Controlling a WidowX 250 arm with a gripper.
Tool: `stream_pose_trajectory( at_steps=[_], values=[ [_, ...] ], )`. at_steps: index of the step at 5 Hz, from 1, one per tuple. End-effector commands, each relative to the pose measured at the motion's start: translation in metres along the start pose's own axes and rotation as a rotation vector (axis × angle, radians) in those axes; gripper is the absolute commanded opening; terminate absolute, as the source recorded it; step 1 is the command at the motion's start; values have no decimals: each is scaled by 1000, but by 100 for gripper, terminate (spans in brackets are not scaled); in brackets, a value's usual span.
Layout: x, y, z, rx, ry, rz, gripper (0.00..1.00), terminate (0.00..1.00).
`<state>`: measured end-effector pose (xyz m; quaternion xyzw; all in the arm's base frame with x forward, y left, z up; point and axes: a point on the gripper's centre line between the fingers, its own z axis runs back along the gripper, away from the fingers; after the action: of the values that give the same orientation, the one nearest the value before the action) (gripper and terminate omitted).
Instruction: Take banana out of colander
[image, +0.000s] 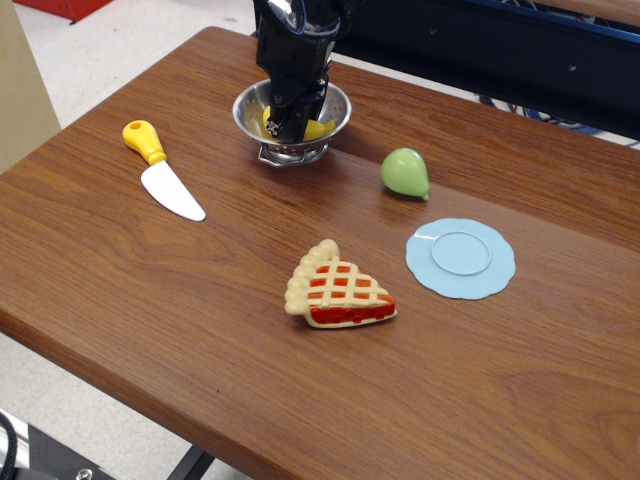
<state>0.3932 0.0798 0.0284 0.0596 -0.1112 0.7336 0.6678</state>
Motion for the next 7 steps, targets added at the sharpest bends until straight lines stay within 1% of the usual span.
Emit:
stream_pose_trajectory(
  at_steps=[1,2,3,4,5,6,7],
  values=[
    [2,-1,16,-63,-18,8,0,0],
    [7,0,39,-81,25,13,0,0],
    [11,1,66,-107,82,0,0,0],
    [12,4,89,-143,126,-2,0,0],
    [15,20,96,-150,162,-84,0,0],
    [23,55,89,-159,155,-248,0,0],
    [41,91,80,-144,169,-405,0,0]
  ],
)
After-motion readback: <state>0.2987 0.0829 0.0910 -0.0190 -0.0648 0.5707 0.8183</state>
